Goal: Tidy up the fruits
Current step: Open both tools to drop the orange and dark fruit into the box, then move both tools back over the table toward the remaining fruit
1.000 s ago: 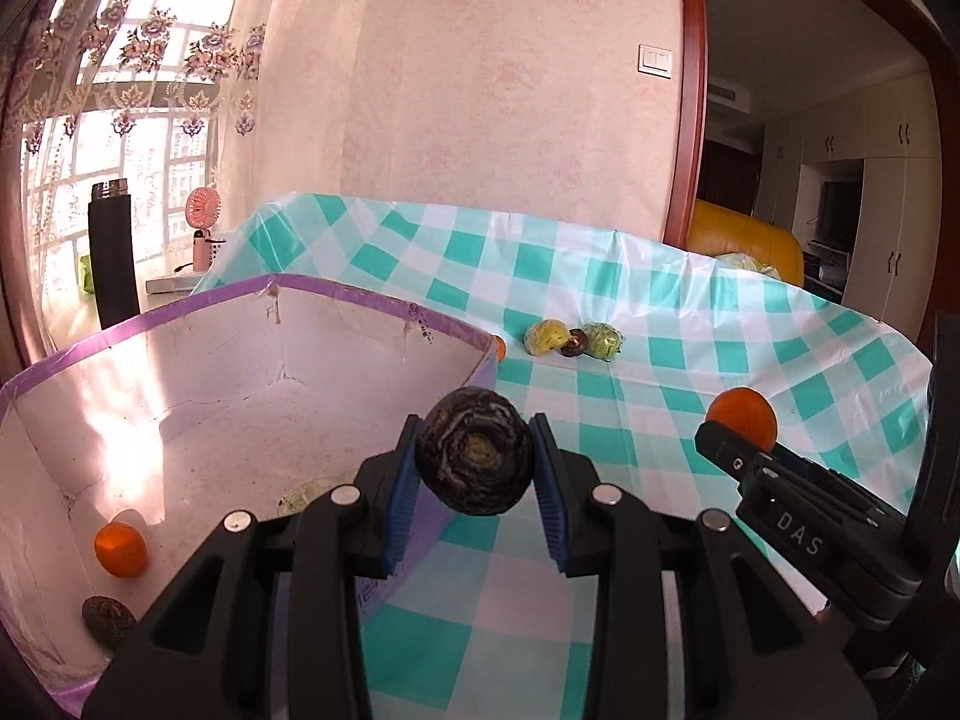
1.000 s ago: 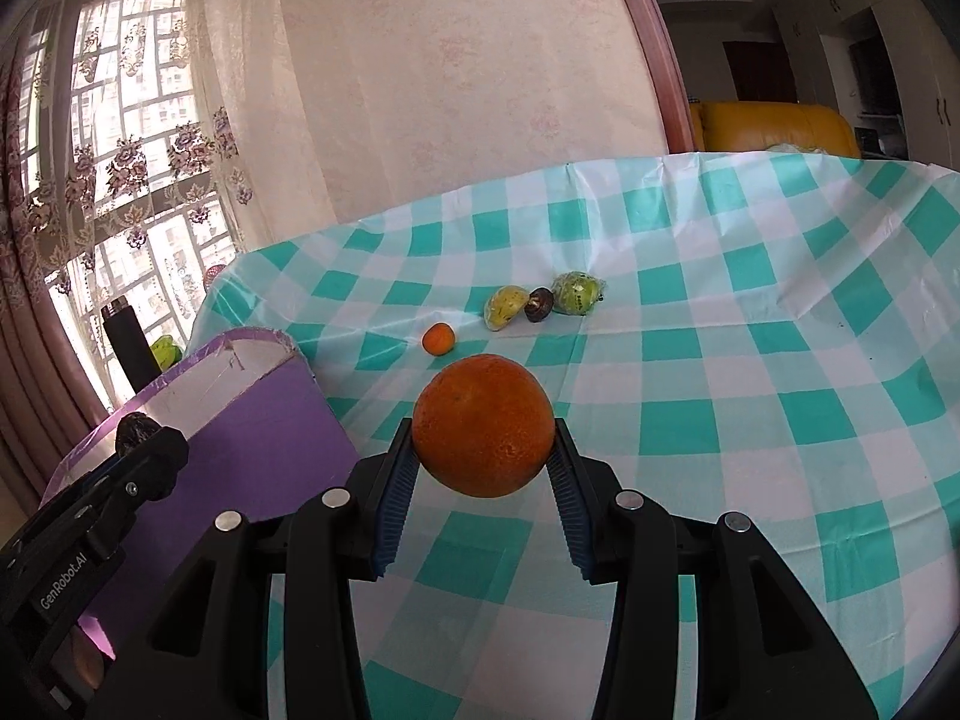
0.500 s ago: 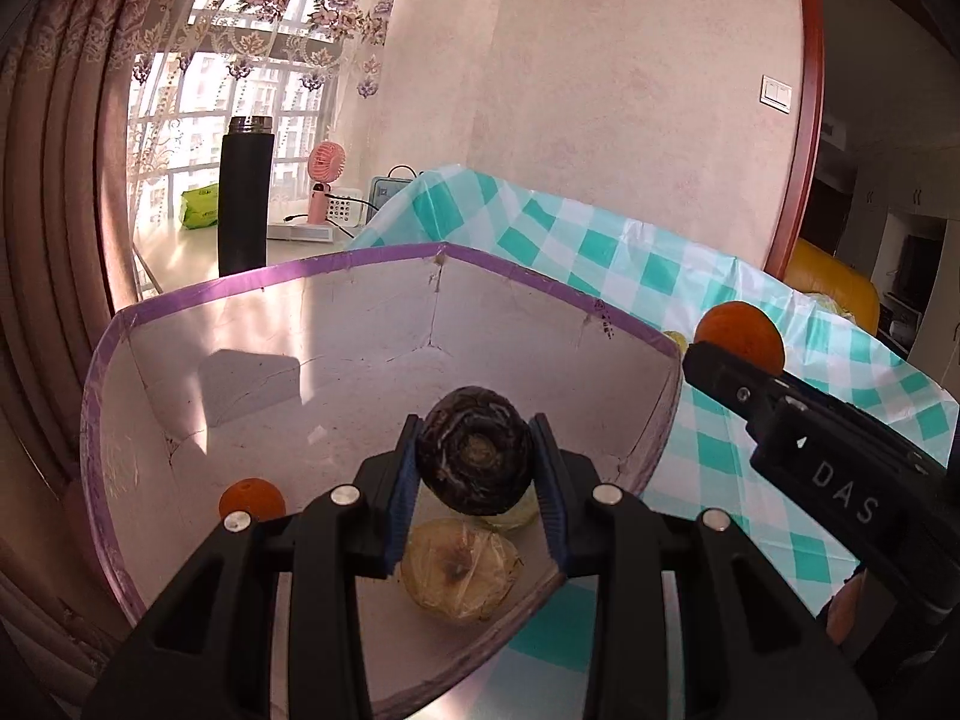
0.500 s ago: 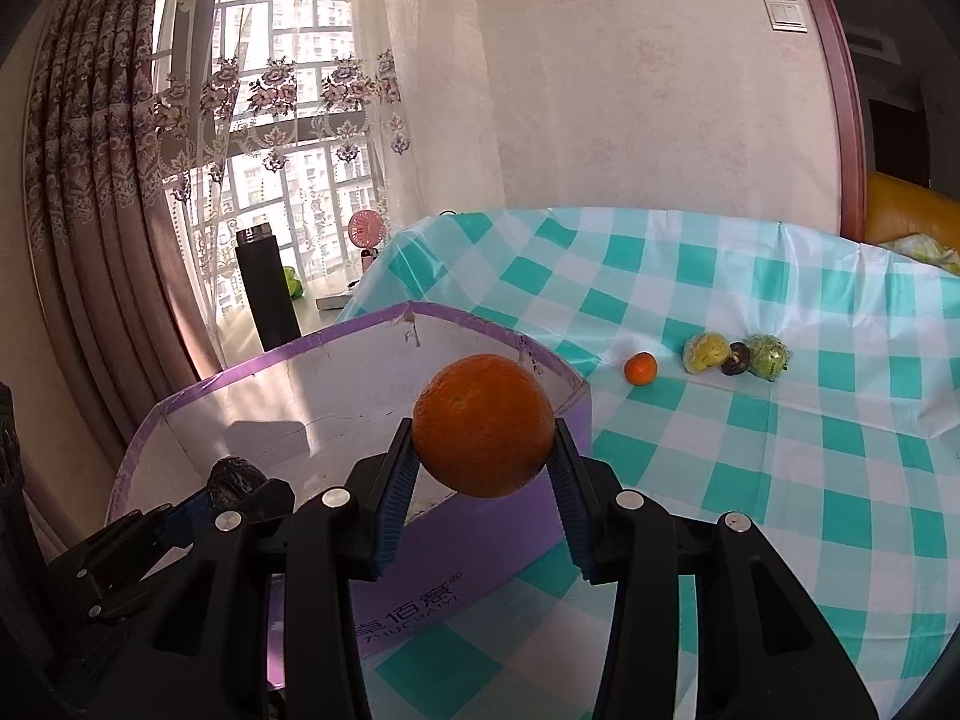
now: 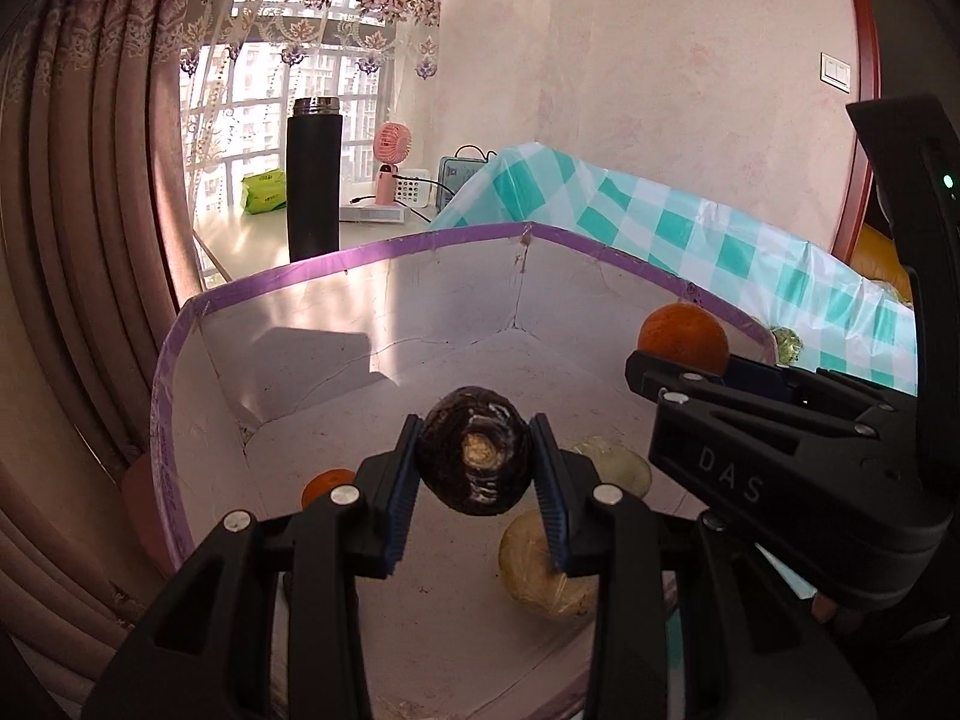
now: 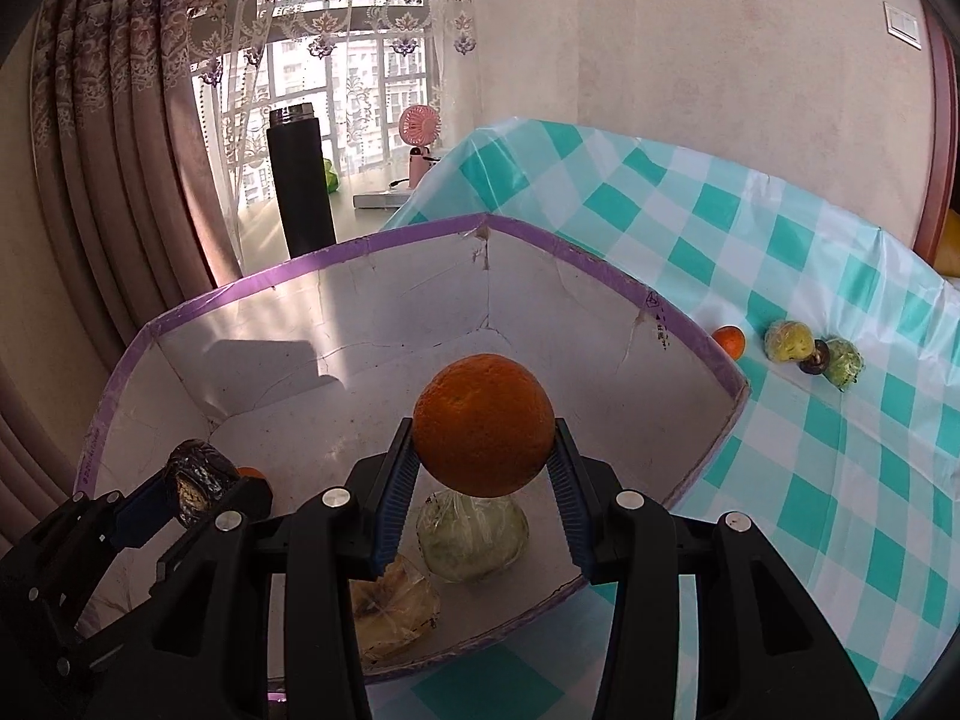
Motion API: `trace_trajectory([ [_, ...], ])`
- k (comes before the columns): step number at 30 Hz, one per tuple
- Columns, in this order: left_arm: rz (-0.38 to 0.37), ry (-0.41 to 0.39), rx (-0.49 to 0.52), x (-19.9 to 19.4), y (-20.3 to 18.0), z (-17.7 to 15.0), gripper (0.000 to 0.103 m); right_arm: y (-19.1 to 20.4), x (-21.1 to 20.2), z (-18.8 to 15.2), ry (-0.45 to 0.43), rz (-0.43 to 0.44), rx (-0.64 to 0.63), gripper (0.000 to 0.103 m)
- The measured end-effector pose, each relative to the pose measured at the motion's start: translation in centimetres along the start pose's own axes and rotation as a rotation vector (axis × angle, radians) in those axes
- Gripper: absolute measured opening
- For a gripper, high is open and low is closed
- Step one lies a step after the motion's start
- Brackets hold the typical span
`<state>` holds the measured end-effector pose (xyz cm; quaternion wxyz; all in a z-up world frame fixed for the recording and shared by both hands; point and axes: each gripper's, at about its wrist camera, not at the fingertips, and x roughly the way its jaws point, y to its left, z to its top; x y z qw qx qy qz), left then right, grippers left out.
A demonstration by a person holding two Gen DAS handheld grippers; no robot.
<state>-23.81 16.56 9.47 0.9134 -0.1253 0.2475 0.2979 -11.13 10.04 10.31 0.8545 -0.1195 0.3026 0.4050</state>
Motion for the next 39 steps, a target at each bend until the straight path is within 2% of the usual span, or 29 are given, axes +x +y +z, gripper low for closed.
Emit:
trace_trajectory([
  [6,0.013,0.028,0.006,0.3,0.1,0.2,0.039,-0.7,2.1,1.5,0.093,-0.024,0.0,0.044],
  [8,0.016,0.036,0.008,0.3,0.1,0.2,0.045,-0.8,2.9,1.9,0.136,-0.032,0.003,0.044],
  [10,0.017,0.044,0.016,0.3,-0.1,0.2,0.055,-0.4,3.5,2.0,0.164,-0.076,-0.034,0.044],
  [11,0.012,0.049,0.016,0.4,-0.2,0.3,0.056,-0.3,3.8,1.9,0.173,-0.088,-0.045,0.044],
  [13,0.002,0.055,0.022,0.4,-0.3,0.2,0.065,0.0,3.8,1.6,0.173,-0.103,-0.064,0.045],
  [16,-0.011,0.04,0.037,0.2,-0.6,0.1,0.075,-0.1,3.5,1.5,0.159,-0.075,-0.049,0.051],
  [25,-0.012,0.033,0.036,0.1,-0.6,0.0,0.077,-0.3,3.6,2.0,0.179,-0.057,-0.034,0.053],
  [26,-0.027,0.033,0.037,0.1,-0.6,0.1,0.079,-0.4,3.5,2.1,0.178,-0.039,-0.022,0.056],
  [29,-0.052,0.021,0.034,-0.3,-0.9,0.1,0.085,-1.1,1.9,2.6,0.101,0.01,0.034,0.064],
  [31,-0.068,-0.004,0.046,-1.0,-1.5,0.0,0.098,-1.9,0.1,3.0,0.013,0.046,0.055,0.07],
  [33,-0.092,-0.053,0.076,-1.9,-2.5,-0.3,0.101,-3.1,-1.7,3.0,-0.062,0.046,0.072,0.085],
  [35,-0.129,-0.083,0.134,-2.4,-4.2,-0.6,0.101,-5.1,-3.2,2.4,-0.119,0.031,0.107,0.087],
  [39,-0.248,-0.086,0.234,-2.7,-8.3,-1.2,0.101,-11.2,-4.2,-0.3,-0.13,-0.016,0.246,0.087],
])
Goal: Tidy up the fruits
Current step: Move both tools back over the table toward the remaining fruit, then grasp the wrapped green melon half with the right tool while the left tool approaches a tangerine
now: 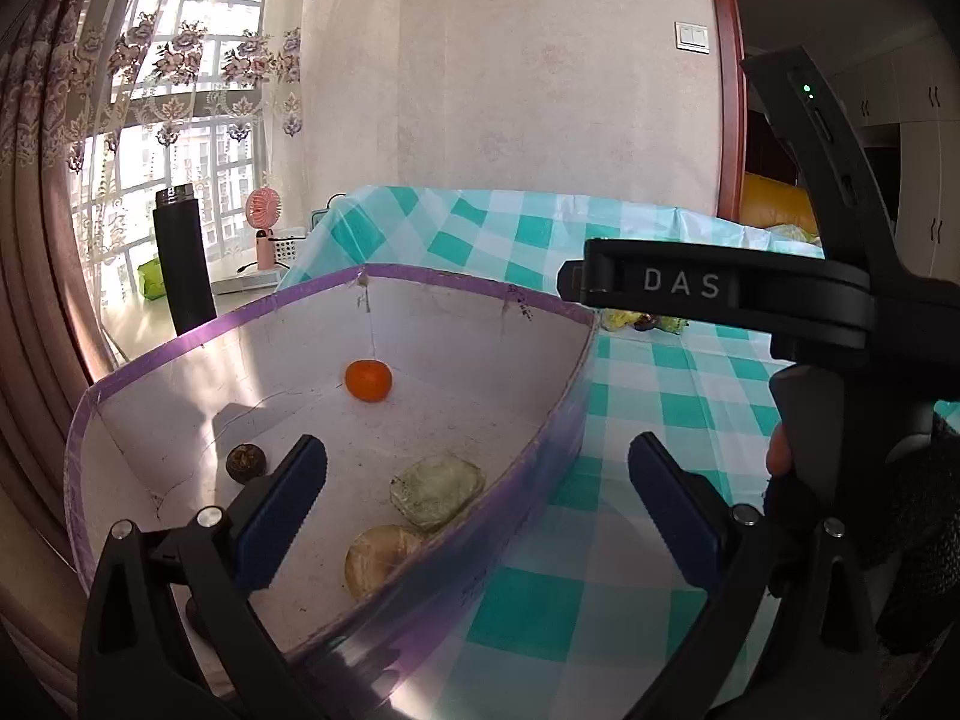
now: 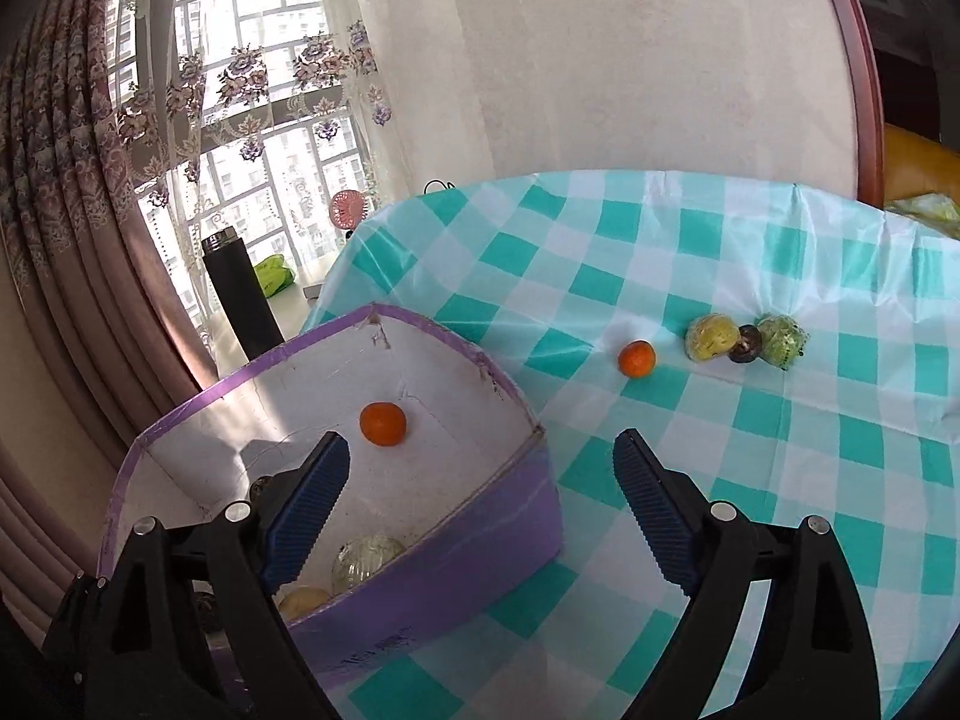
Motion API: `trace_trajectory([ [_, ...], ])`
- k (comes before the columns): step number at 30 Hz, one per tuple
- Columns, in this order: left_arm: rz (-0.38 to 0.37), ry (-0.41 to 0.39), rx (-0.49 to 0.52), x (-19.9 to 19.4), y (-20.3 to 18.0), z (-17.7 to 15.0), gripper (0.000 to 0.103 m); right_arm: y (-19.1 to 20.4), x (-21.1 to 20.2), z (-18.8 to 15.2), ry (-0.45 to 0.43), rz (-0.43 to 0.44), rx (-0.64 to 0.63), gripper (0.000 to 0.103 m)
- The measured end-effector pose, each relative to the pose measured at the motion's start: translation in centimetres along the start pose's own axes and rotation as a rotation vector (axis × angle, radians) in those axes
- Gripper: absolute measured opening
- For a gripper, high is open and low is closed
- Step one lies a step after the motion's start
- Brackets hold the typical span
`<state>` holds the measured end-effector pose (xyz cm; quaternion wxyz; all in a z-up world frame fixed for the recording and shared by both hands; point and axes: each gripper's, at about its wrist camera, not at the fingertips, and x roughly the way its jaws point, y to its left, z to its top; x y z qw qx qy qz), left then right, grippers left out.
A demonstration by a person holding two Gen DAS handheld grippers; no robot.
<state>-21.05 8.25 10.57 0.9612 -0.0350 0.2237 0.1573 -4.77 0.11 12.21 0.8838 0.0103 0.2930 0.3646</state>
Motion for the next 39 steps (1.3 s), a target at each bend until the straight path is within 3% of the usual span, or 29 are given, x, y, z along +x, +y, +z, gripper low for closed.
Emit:
trace_trajectory([
  [5,-0.141,-0.033,0.184,2.3,-6.9,0.0,0.101,-10.2,-1.1,-2.7,-0.003,-0.175,0.22,0.087],
  [7,-0.207,-0.012,0.257,4.2,-9.6,-0.4,0.101,-13.8,-1.3,-3.8,0.007,-0.253,0.274,0.087],
  [10,-0.27,0.089,0.303,8.3,-12.9,-1.1,0.101,-18.1,-1.2,-5.4,0.028,-0.33,0.341,0.087],
  [12,-0.3,0.166,0.28,11.4,-14.1,-1.3,0.101,-20.4,-1.0,-6.1,0.048,-0.365,0.396,0.087],
  [14,-0.339,0.282,0.233,14.5,-14.7,-1.2,0.101,-22.3,-1.2,-6.2,0.037,-0.347,0.481,0.087],
  [16,-0.357,0.304,0.158,16.3,-14.4,-0.8,0.101,-23.1,-0.6,-5.8,0.037,-0.374,0.481,0.087],
  [19,-0.377,0.344,0.126,18.8,-14.4,-0.3,0.101,-23.8,1.4,-4.8,0.084,-0.4,0.446,0.087],
  [23,-0.454,0.419,0.01,21.0,-13.1,0.1,0.101,-25.2,3.7,-3.5,0.092,-0.416,0.441,0.087],
  [27,-0.48,0.445,-0.042,21.7,-12.4,0.4,0.101,-26.0,5.9,-1.9,0.072,-0.39,0.442,0.087],
  [33,-0.505,0.418,-0.04,20.9,-12.3,0.4,0.101,-25.9,10.9,1.7,0.094,-0.402,0.377,0.086],
  [39,-0.602,0.29,-0.099,18.6,-10.1,0.6,0.101,-25.8,16.0,5.0,0.111,-0.396,0.327,0.082],
])
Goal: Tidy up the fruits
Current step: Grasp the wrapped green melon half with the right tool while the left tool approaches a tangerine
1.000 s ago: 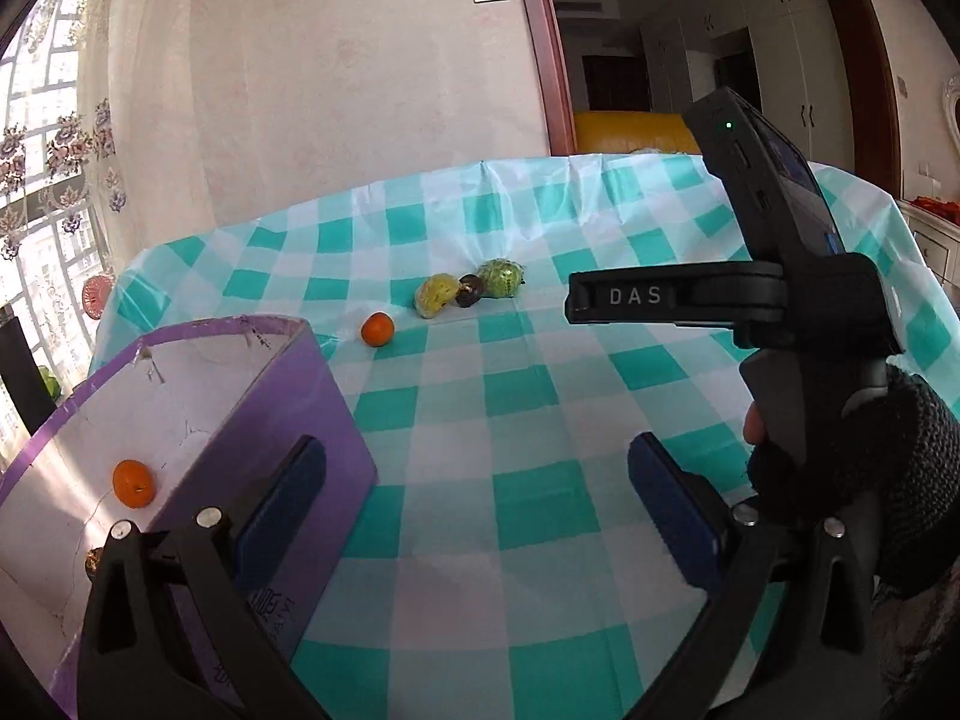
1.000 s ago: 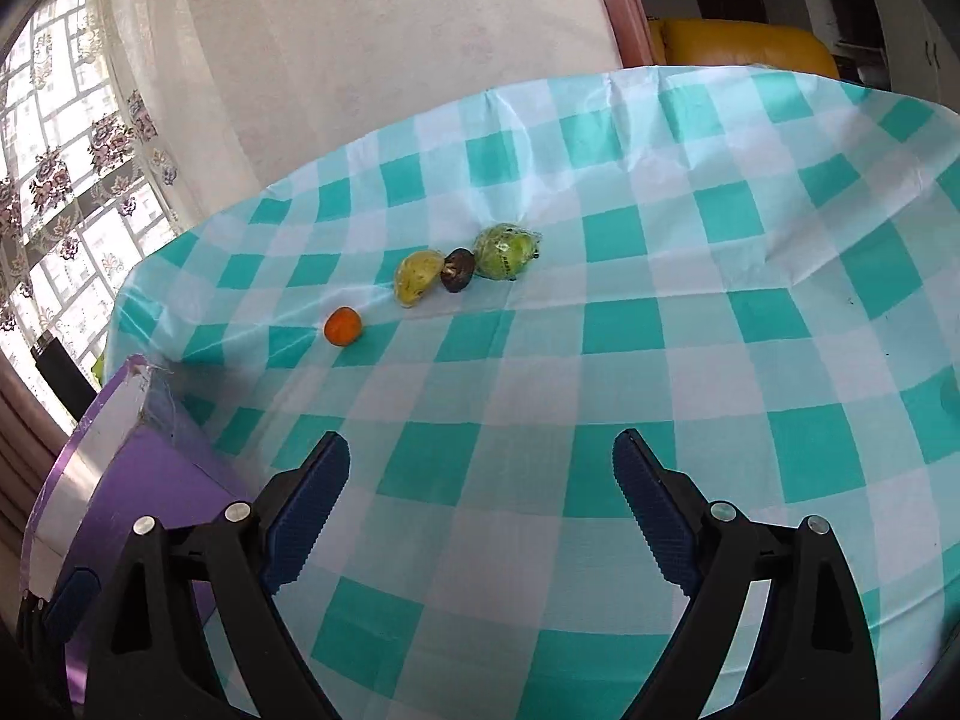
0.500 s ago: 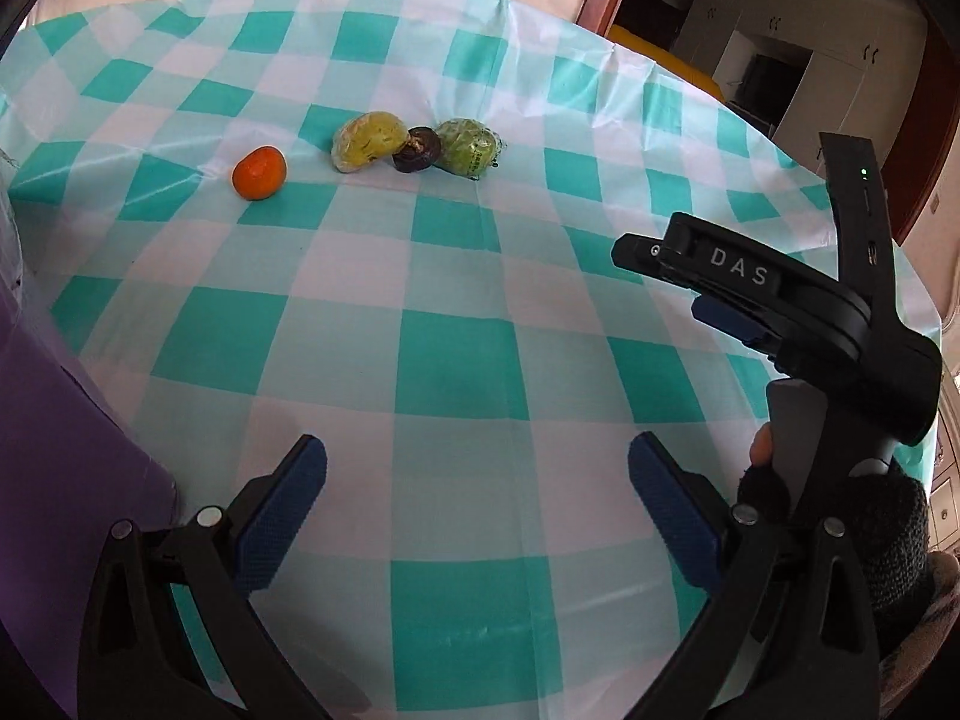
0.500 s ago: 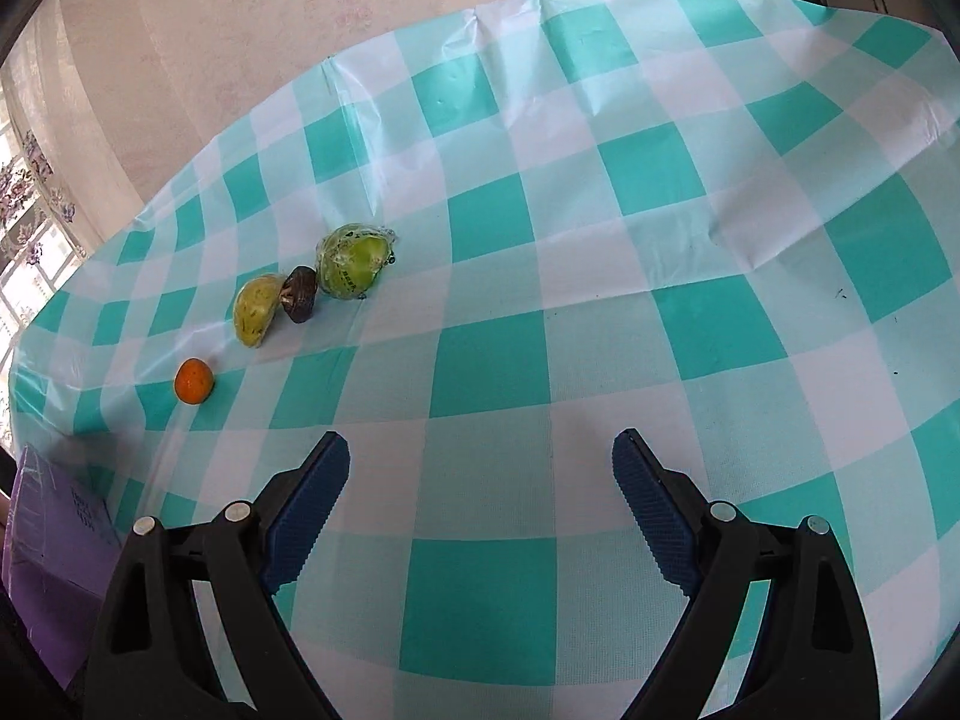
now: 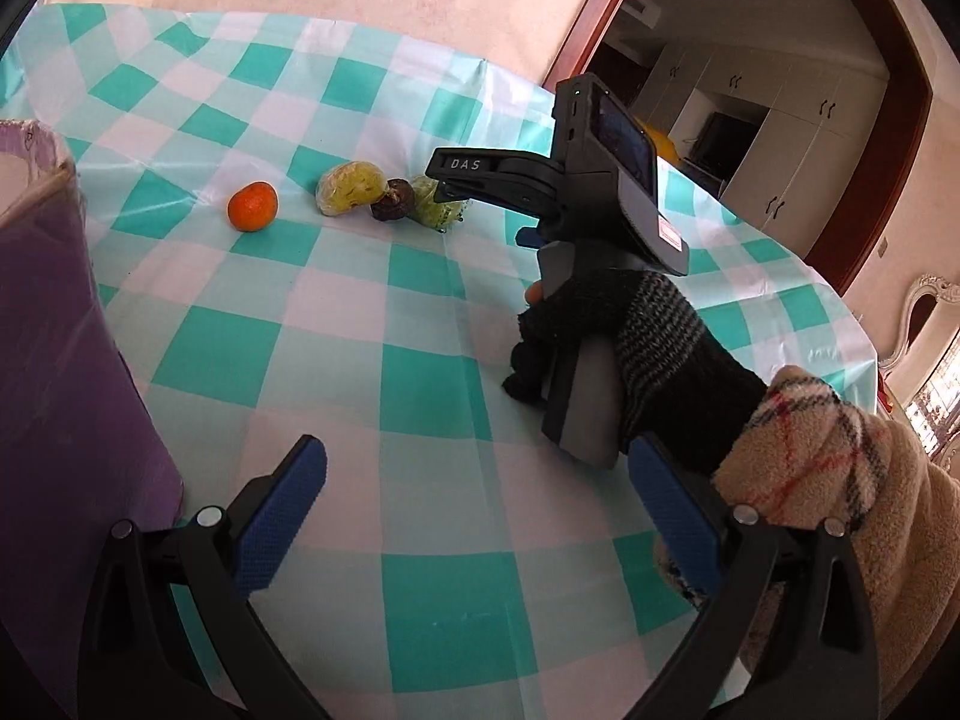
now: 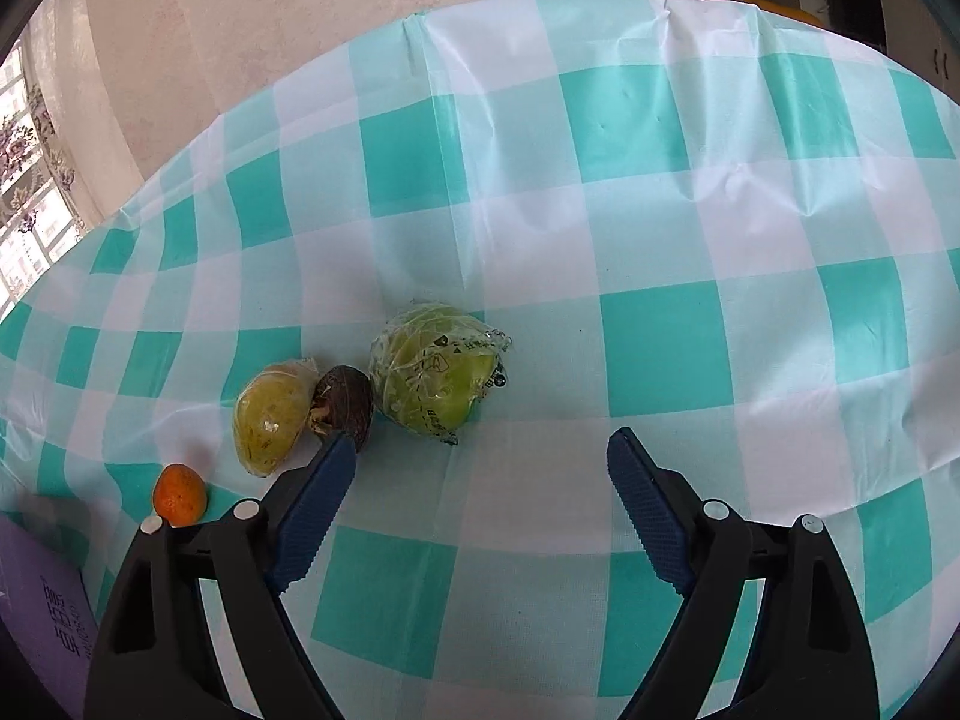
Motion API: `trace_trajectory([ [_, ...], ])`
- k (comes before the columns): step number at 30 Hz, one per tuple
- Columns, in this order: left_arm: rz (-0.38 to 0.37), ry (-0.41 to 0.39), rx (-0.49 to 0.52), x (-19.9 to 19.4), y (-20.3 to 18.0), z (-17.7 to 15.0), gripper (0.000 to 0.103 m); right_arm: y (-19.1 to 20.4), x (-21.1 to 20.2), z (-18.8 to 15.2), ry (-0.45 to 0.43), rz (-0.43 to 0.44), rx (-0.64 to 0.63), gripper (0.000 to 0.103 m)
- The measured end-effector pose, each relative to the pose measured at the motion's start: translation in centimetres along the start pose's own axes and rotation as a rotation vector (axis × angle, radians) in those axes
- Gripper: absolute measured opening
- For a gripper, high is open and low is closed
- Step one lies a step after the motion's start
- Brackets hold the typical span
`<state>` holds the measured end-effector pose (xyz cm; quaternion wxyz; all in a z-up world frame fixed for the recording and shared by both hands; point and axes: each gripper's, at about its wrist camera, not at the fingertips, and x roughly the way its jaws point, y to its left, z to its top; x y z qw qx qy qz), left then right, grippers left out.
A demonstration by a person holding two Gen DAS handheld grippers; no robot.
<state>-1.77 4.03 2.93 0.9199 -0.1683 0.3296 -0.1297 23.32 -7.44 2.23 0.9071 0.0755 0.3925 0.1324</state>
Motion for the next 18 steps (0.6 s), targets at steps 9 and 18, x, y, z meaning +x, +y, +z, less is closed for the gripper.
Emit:
trace_trajectory([
  [9,-0.043,-0.023,-0.032,-0.2,0.4,0.2,0.101,2.0,5.1,2.9,0.078,-0.081,0.048,0.081],
  [18,-0.046,-0.027,-0.037,0.1,0.6,0.4,0.101,1.5,2.8,0.7,0.07,-0.091,0.06,0.059],
])
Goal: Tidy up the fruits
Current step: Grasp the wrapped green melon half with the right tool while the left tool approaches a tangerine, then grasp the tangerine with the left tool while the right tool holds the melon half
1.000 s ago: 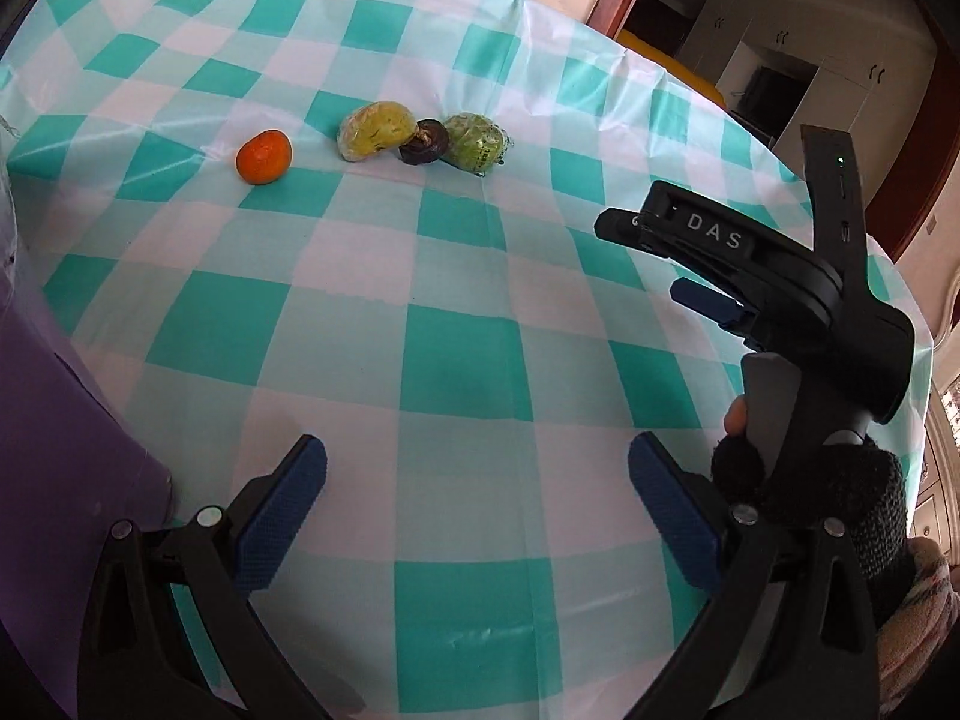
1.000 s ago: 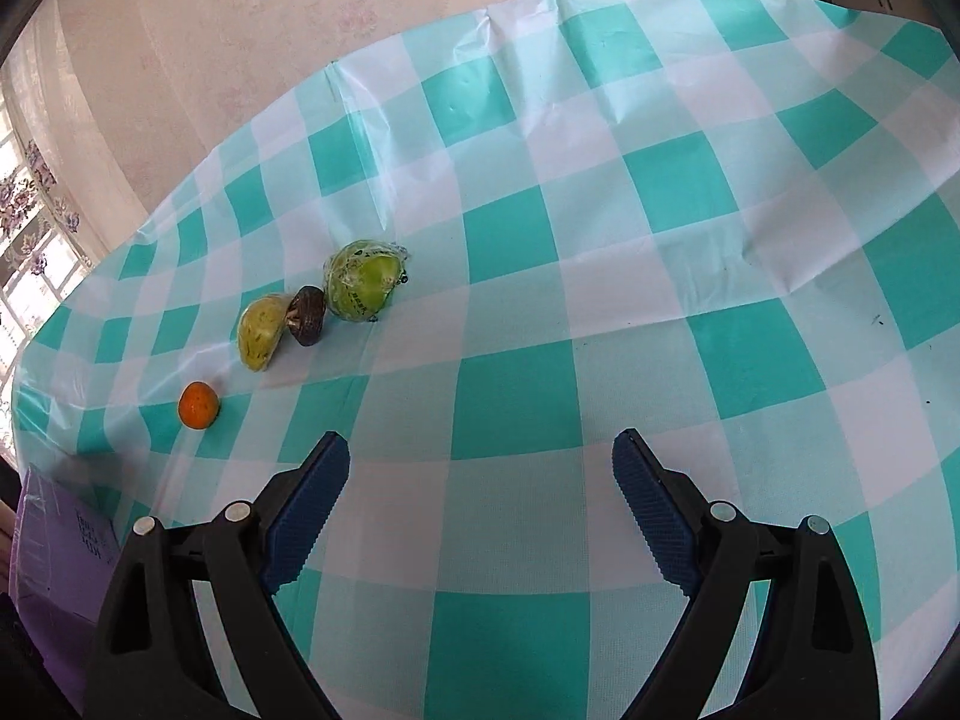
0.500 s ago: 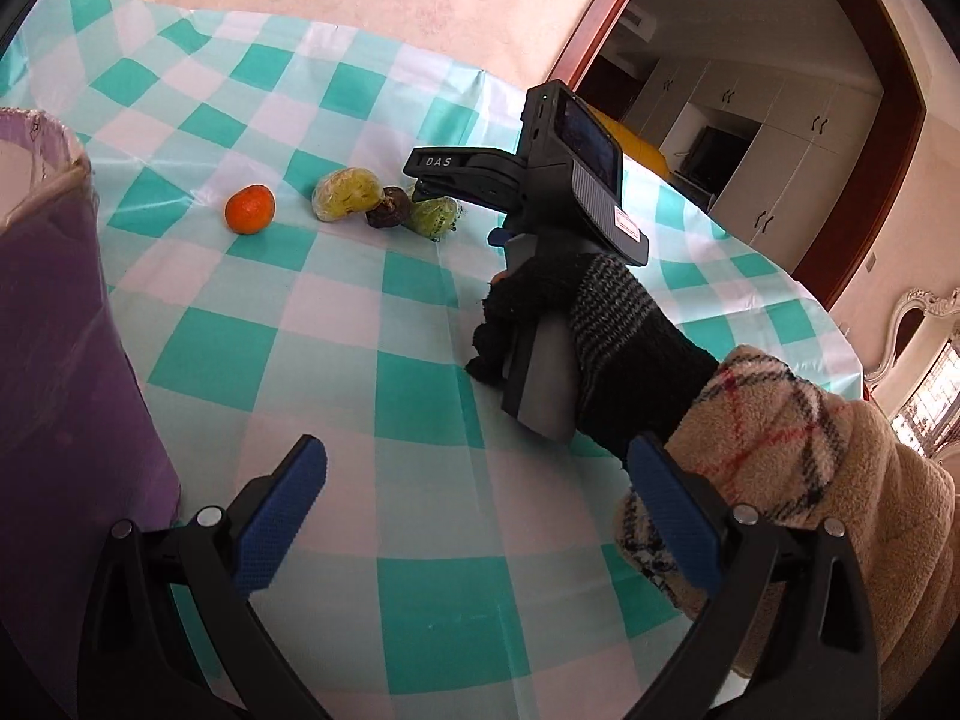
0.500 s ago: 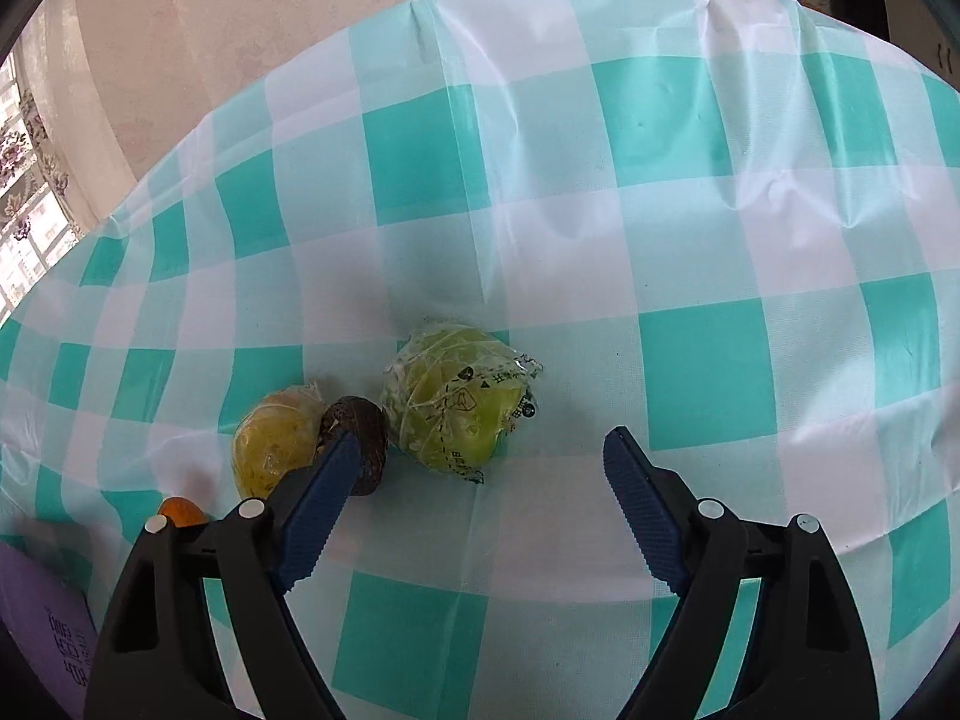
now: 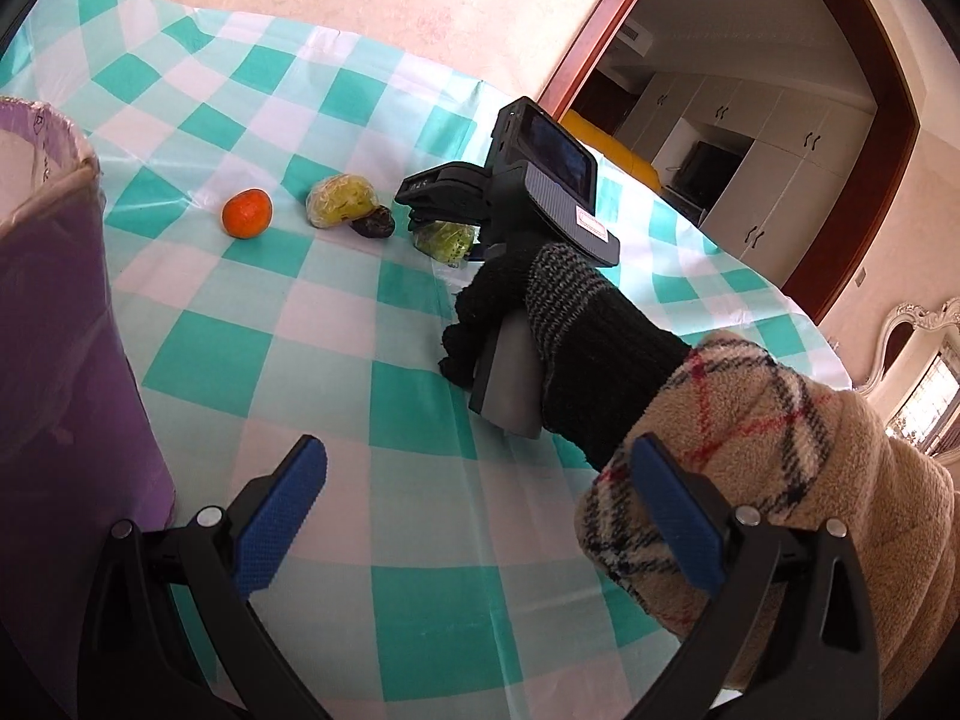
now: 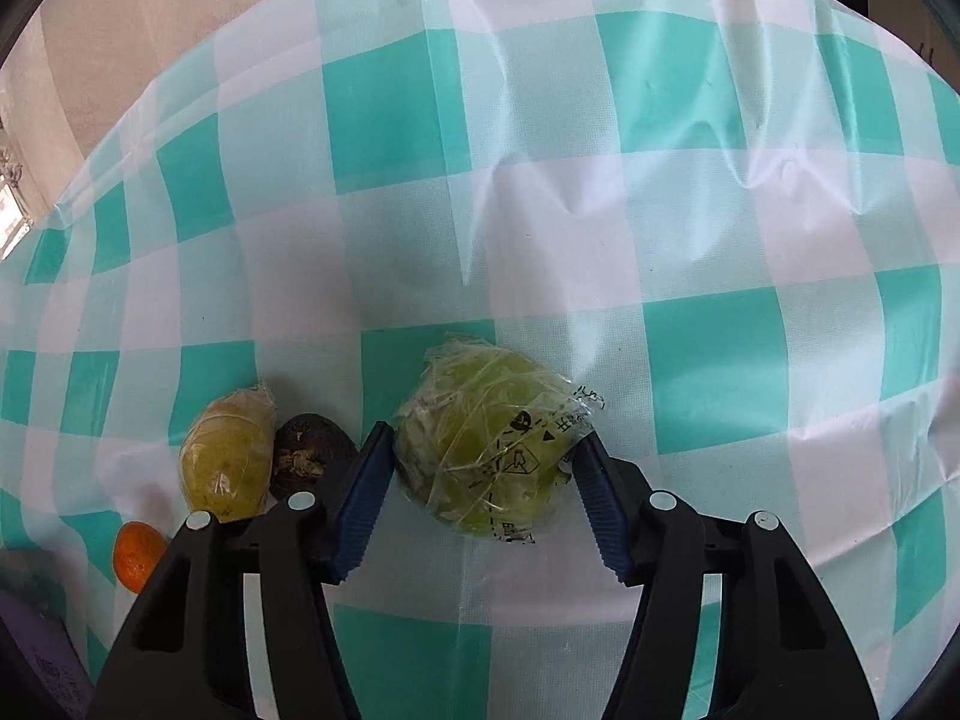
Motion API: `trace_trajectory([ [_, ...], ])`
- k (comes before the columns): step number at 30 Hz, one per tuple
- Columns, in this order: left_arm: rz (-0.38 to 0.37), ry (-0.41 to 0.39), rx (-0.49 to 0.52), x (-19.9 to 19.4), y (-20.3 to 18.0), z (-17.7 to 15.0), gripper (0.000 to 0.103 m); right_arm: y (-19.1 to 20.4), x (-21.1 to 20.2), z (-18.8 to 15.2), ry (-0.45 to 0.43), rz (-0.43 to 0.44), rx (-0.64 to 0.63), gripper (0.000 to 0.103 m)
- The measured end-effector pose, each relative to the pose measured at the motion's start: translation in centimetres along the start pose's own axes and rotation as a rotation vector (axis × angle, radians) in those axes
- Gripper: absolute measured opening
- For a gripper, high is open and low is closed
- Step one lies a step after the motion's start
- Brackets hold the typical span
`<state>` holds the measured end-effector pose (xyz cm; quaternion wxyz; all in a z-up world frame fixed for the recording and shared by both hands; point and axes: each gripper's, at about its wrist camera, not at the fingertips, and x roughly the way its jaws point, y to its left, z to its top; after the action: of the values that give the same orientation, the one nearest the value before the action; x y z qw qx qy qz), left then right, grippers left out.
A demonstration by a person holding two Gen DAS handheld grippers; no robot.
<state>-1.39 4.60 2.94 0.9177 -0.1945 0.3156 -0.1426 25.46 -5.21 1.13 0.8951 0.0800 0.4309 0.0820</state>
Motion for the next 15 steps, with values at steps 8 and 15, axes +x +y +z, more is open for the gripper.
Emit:
trace_trajectory([
  [8,0.017,0.014,0.001,0.4,0.0,0.1,0.101,-6.7,-6.4,-5.9,-0.025,0.116,0.11,0.059],
  [15,0.123,0.083,0.034,2.0,-0.7,0.2,0.101,-13.2,-11.3,-10.3,-0.085,0.192,0.254,0.059],
])
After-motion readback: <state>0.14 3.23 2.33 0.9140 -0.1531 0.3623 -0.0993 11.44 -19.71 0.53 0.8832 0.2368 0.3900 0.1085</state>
